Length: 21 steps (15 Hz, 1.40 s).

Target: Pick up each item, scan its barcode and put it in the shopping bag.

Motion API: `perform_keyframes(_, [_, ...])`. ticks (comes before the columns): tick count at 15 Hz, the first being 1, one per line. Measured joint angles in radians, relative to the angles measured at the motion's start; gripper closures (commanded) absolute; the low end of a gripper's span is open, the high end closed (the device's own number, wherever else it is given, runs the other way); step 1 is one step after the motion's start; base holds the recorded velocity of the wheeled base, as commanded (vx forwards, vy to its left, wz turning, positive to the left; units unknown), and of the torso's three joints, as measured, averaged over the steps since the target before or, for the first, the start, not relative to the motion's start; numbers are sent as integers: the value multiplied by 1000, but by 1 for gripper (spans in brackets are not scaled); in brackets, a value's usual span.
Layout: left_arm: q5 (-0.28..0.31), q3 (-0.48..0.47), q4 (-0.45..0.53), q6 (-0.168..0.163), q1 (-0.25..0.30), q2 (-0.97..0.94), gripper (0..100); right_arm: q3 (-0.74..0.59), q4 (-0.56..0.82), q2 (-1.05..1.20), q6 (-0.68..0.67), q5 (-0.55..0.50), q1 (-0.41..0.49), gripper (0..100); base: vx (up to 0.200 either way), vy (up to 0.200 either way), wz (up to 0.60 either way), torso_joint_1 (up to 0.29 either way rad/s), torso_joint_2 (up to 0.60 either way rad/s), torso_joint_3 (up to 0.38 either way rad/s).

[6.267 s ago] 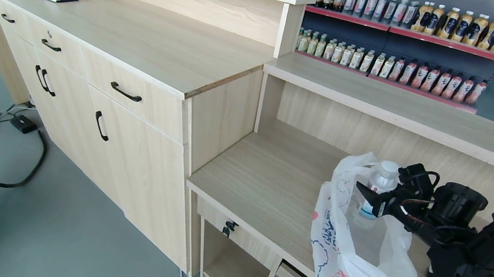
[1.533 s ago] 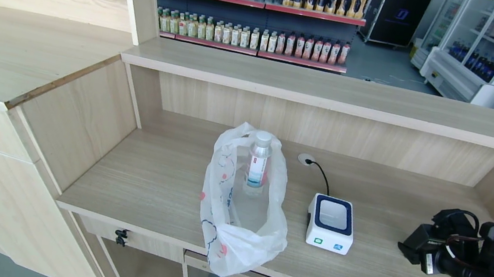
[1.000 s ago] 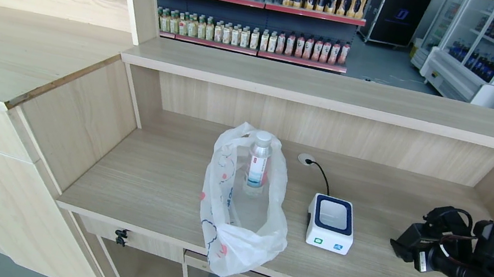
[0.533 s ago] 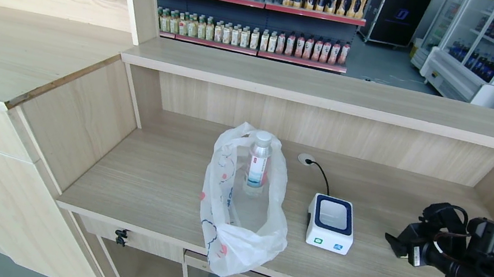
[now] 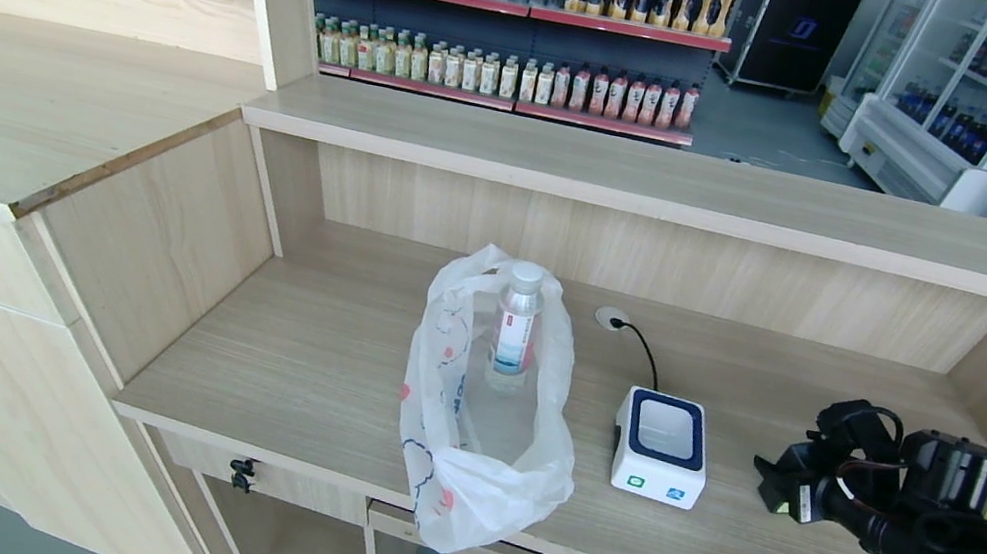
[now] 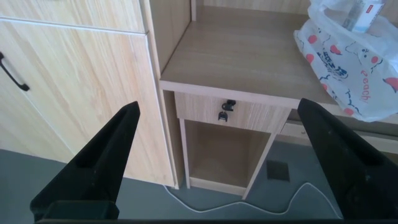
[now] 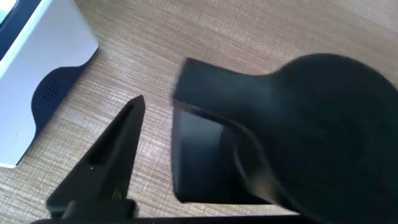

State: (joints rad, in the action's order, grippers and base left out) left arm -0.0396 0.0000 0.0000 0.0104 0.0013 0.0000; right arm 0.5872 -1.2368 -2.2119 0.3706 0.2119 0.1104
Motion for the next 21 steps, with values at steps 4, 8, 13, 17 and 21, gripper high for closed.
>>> perform_keyframes(4, [0,0,0,0,0,0,0,13,-26,-29,-2,0,-2,100,0,0,0,0,0,0])
perform_keyframes(8, [0,0,0,0,0,0,0,19,-46,-30,0,0,-6,100,0,0,0,0,0,0])
perform_keyframes(13, [0,0,0,0,0,0,0,13,-74,116,11,115,-76,100,0,0,0,0,0,0])
perform_keyframes(17, [0,0,0,0,0,0,0,-5,-290,383,154,430,-256,100,0,0,0,0,0,0])
perform_keyframes(21, [0,0,0,0,0,0,0,-54,-334,548,184,532,-409,100,0,0,0,0,0,0])
